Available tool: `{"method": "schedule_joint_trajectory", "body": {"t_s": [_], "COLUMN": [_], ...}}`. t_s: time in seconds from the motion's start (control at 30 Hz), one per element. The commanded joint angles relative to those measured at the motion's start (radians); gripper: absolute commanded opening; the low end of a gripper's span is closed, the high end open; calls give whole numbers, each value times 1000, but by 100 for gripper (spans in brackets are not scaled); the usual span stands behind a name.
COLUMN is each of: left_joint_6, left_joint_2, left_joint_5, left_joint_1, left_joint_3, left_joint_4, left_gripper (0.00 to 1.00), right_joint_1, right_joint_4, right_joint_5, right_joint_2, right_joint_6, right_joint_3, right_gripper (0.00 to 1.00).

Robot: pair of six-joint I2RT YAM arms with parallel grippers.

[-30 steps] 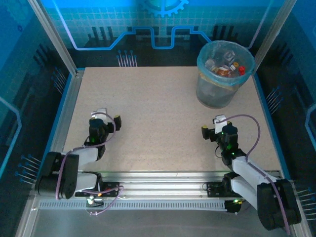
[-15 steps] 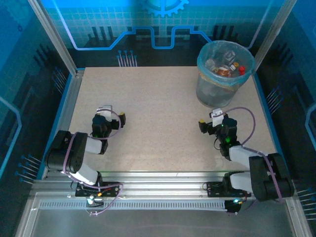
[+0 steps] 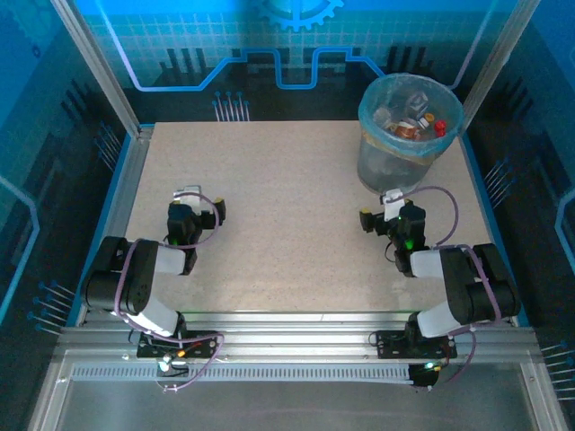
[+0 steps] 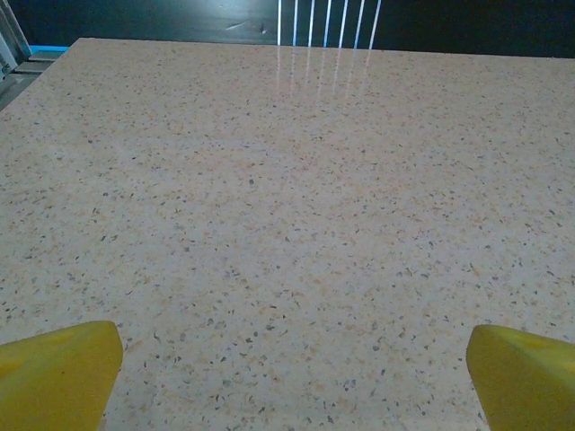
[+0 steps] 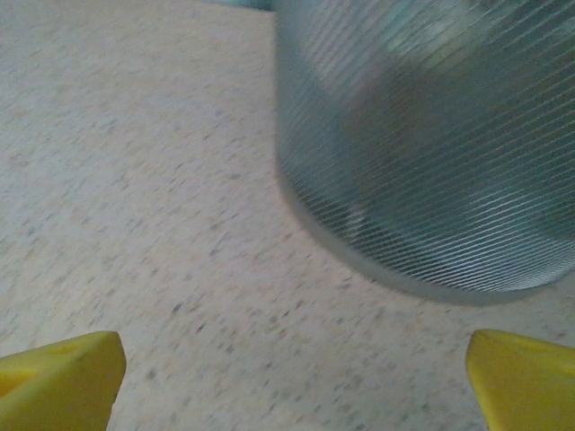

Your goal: Put the plastic bottles in the bin

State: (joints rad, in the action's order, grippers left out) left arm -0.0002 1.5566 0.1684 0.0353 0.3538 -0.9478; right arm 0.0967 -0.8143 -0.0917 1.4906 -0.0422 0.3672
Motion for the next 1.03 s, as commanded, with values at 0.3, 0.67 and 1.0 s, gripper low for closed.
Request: {"method": "schedule_joint_trajectory", "body": {"t_s": [0.3, 0.67, 1.0], "left_joint_6": [6, 2, -13], "left_joint_2": [-3, -3, -6], "left_joint_5": [-26, -32, -11], "left_joint_1": [-10, -14, -24], "left_joint_3": [23, 25, 16], "left_joint_4": [6, 11, -1], "left_gripper": [99, 99, 99], "right_joint_1": [-27, -27, -15], "right_joint_4": [20, 20, 29], "right_joint_5": [-87, -87, -87], "right_joint_2": [13, 13, 15], "right_joint_6": [71, 72, 56], "right_joint_3": [45, 45, 51], "right_gripper": [100, 100, 100]}}
